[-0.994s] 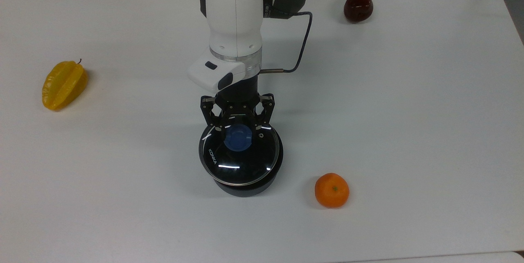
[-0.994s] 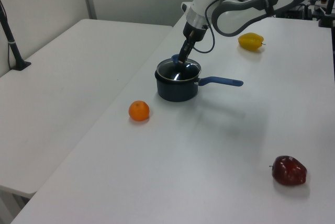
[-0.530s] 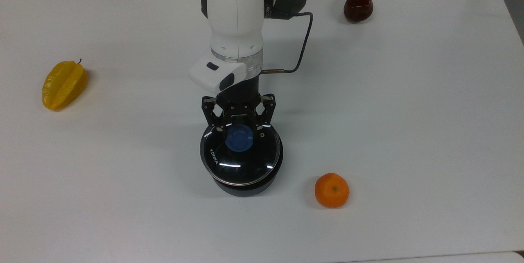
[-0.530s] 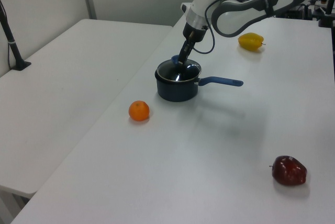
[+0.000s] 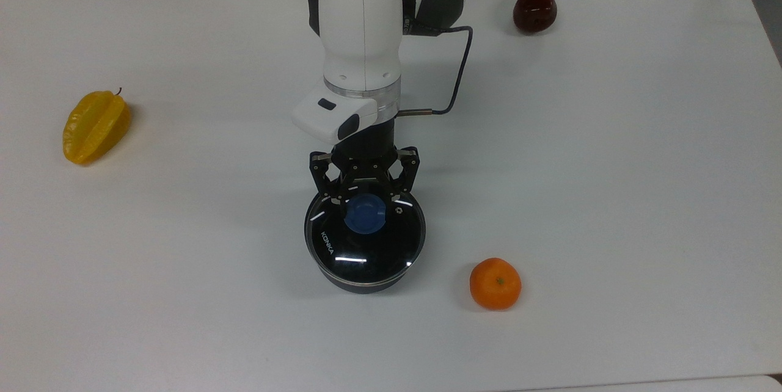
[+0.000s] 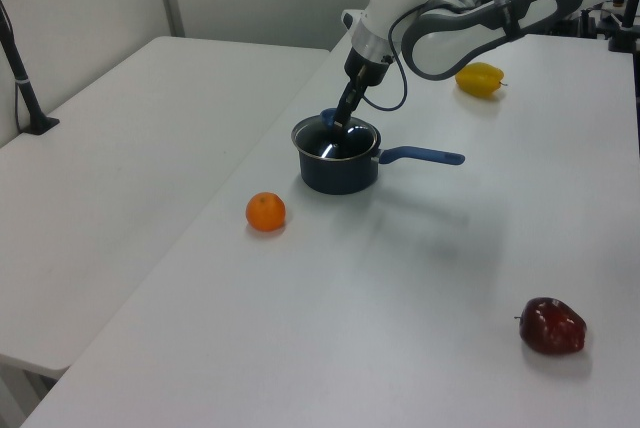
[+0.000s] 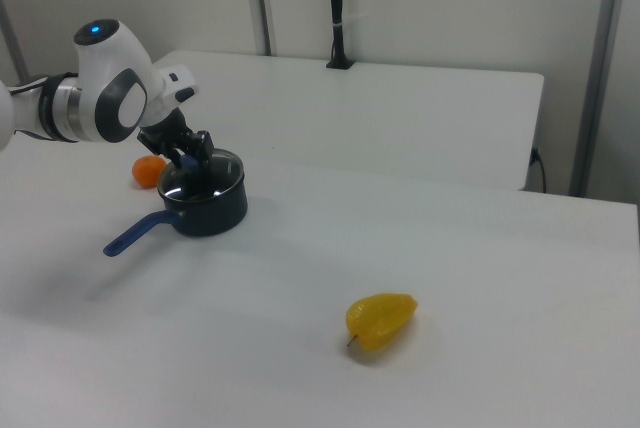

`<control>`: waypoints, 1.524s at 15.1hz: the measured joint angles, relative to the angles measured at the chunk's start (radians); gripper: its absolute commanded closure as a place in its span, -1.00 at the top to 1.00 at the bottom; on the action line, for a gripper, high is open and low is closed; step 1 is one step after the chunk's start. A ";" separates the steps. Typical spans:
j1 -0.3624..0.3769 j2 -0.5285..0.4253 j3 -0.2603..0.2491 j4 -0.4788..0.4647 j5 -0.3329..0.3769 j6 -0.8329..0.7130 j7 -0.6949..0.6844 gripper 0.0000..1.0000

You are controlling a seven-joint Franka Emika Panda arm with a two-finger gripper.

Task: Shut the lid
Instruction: 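Lower the lid onto the saucepan rim and settle it flat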

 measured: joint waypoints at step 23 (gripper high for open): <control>0.009 0.002 0.000 -0.007 0.000 -0.020 0.000 1.00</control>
